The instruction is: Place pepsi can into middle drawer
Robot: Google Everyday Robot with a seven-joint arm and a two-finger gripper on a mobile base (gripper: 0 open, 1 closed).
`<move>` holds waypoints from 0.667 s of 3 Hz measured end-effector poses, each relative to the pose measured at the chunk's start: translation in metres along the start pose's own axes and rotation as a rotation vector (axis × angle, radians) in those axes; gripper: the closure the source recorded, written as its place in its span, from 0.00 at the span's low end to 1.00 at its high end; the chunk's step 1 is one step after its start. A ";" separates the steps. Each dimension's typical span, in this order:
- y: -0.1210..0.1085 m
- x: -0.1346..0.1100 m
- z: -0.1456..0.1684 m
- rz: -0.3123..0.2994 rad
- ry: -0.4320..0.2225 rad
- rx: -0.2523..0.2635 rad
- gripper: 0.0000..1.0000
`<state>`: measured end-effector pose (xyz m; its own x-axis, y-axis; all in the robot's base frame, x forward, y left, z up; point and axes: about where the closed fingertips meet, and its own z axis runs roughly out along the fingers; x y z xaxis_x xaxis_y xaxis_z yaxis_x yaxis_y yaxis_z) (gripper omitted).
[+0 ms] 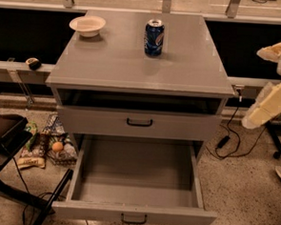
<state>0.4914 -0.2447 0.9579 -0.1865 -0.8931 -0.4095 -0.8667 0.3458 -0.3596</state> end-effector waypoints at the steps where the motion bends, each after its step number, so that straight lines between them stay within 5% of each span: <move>1: -0.066 -0.004 0.036 0.097 -0.167 0.103 0.00; 2: -0.129 -0.025 0.068 0.190 -0.316 0.157 0.00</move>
Offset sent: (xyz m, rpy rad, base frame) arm 0.2392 -0.0010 0.0144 0.5343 -0.2874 -0.1678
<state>0.6395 -0.2473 0.9573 -0.1642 -0.6848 -0.7100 -0.7447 0.5580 -0.3661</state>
